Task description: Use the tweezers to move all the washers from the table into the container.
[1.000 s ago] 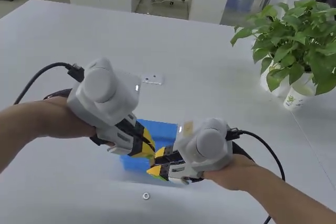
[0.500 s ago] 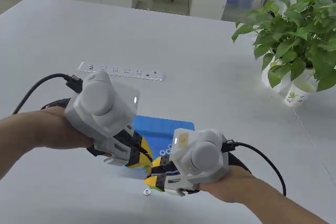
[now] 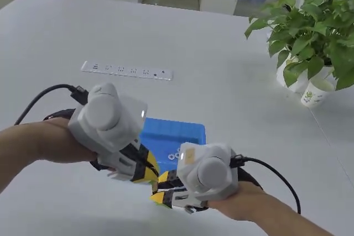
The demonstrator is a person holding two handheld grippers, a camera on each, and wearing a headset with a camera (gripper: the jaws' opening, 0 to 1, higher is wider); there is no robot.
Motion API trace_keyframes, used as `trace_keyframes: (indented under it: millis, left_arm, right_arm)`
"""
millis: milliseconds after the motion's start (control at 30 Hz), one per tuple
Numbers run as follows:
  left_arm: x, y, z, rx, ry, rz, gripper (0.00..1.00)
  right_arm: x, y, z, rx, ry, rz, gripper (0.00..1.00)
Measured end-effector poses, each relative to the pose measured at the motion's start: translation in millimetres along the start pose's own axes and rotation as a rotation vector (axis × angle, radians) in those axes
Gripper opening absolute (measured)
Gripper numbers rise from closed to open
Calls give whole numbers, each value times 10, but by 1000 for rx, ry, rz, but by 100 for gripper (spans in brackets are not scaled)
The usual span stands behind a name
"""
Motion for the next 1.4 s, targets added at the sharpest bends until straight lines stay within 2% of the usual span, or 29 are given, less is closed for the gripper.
trace_keyframes:
  millis: [367, 633, 733, 767, 1000, 1400]
  left_arm:
    - [-47, 21, 15, -18, 11, -7, 6]
    - [-54, 10, 10, -24, 12, 3, 6]
    - [-77, 29, 8, -31, 11, -10, 6]
    - [-81, 17, 12, -27, 13, 5, 6]
    - [-91, 15, 21, -26, 17, 9, 6]
    - [-87, 30, 21, -21, 18, 3, 6]
  right_arm:
    - [-42, 44, -18, -3, 4, -2, 15]
    - [-33, 42, -1, -8, 9, 4, 15]
    - [-43, 52, 0, -10, 9, 2, 16]
    - [-45, 55, -4, -12, 7, 2, 16]
    - [-55, 80, -31, -18, 2, 0, 16]
    - [-62, 78, -28, -27, 1, 3, 11]
Point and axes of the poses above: the centre of the closed fingertips' face, and the gripper's own axes: x roughly backward along the fingers, z roughly to its right, y roughly out of its underside, the point moved 8 cm from there along x, roughly backward along the fingers, and after that the axes turned 4 degrees about -z, right-handed, at the moved point
